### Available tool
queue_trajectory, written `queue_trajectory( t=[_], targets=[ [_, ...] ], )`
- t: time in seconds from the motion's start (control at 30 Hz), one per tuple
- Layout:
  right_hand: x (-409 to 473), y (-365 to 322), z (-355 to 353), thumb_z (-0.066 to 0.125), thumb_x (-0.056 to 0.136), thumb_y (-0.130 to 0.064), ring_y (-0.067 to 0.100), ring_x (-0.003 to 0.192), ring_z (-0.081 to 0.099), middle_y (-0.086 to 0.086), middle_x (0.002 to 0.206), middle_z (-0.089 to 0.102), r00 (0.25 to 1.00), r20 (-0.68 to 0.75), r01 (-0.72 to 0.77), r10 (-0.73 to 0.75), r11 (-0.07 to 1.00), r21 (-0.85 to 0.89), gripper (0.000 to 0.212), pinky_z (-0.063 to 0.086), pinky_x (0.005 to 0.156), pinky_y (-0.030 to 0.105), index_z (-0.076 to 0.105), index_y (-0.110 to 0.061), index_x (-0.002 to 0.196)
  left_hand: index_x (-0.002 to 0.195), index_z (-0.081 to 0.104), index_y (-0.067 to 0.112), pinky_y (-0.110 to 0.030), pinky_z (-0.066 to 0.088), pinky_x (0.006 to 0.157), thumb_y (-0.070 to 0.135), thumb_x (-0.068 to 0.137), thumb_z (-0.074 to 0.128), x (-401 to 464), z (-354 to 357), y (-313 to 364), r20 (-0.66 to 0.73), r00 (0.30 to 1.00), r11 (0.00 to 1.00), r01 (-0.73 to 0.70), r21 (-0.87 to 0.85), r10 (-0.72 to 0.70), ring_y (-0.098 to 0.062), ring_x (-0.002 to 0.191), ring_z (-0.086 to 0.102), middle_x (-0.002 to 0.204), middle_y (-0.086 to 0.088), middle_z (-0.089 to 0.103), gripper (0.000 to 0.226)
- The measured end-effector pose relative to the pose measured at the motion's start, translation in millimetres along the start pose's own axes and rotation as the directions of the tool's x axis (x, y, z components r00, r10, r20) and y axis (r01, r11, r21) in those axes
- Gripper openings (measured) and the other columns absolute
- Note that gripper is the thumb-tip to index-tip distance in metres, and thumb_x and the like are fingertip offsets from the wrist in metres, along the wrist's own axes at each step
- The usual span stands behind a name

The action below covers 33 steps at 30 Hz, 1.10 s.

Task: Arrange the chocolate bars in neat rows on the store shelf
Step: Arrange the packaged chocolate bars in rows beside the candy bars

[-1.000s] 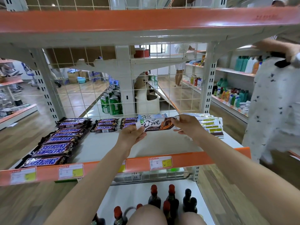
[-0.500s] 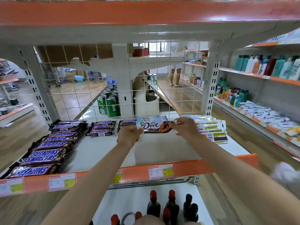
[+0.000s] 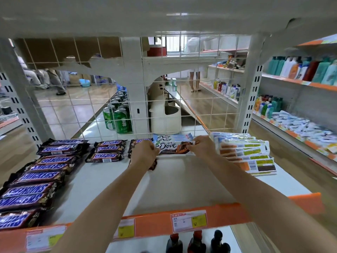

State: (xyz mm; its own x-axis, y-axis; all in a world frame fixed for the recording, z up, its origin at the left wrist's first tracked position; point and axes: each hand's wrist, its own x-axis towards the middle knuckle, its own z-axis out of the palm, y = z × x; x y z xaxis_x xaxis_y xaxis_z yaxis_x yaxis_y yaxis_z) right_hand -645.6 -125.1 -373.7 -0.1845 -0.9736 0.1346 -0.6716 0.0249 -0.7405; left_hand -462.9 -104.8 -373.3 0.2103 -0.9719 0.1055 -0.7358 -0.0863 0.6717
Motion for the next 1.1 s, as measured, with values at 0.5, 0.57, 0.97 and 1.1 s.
queue_trajectory(
  t=[0.5, 0.57, 0.97, 1.1],
  targets=[
    [10.4, 9.5, 10.0, 0.067, 0.085, -0.028, 0.019, 0.103, 0.059, 0.011, 0.115, 0.062, 0.990, -0.043, 0.125, -0.136, 0.970, -0.208, 0.040, 0.038, 0.078, 0.020, 0.055, -0.007, 0.117, 0.109, 0.060, 0.013, -0.036, 0.042, 0.087, 0.037, 0.084, 0.061, 10.9, 3.1, -3.0, -0.085, 0.982, 0.895, -0.118, 0.430, 0.170, -0.027, 0.107, 0.052, 0.109, -0.008, 0.059, 0.034],
    [6.4, 7.7, 5.7, 0.065, 0.086, -0.025, 0.020, 0.105, 0.057, 0.010, 0.118, 0.060, 0.977, -0.064, 0.181, -0.205, 0.946, -0.269, 0.039, 0.040, 0.081, 0.022, 0.054, -0.008, 0.120, 0.123, 0.050, 0.014, -0.036, 0.037, 0.094, 0.037, 0.088, 0.057, 7.2, 3.4, -1.0, -0.089, 0.966, 0.846, -0.166, 0.507, 0.243, -0.027, 0.116, 0.045, 0.122, -0.008, 0.051, 0.042],
    [-49.6, 14.4, -46.6, 0.054, 0.092, -0.024, 0.025, 0.114, 0.055, 0.009, 0.128, 0.055, 0.890, 0.064, 0.406, -0.451, 0.724, -0.558, 0.040, 0.045, 0.091, 0.033, 0.048, -0.010, 0.130, 0.121, 0.051, 0.008, -0.032, 0.043, 0.087, 0.034, 0.093, 0.050, -55.2, 24.0, 51.9, 0.088, 0.901, 0.836, -0.427, 0.346, 0.424, -0.024, 0.113, 0.052, 0.123, -0.010, 0.055, 0.039],
    [-65.1, 33.8, -75.2, 0.055, 0.090, -0.024, 0.030, 0.115, 0.054, 0.010, 0.127, 0.055, 0.914, 0.064, 0.359, -0.400, 0.728, -0.584, 0.040, 0.042, 0.092, 0.034, 0.049, -0.007, 0.126, 0.132, 0.044, 0.007, -0.033, 0.041, 0.096, 0.038, 0.093, 0.050, -75.4, 36.9, 67.0, 0.121, 0.879, 0.805, -0.471, 0.361, 0.461, -0.023, 0.123, 0.046, 0.134, -0.009, 0.049, 0.050]
  ],
)
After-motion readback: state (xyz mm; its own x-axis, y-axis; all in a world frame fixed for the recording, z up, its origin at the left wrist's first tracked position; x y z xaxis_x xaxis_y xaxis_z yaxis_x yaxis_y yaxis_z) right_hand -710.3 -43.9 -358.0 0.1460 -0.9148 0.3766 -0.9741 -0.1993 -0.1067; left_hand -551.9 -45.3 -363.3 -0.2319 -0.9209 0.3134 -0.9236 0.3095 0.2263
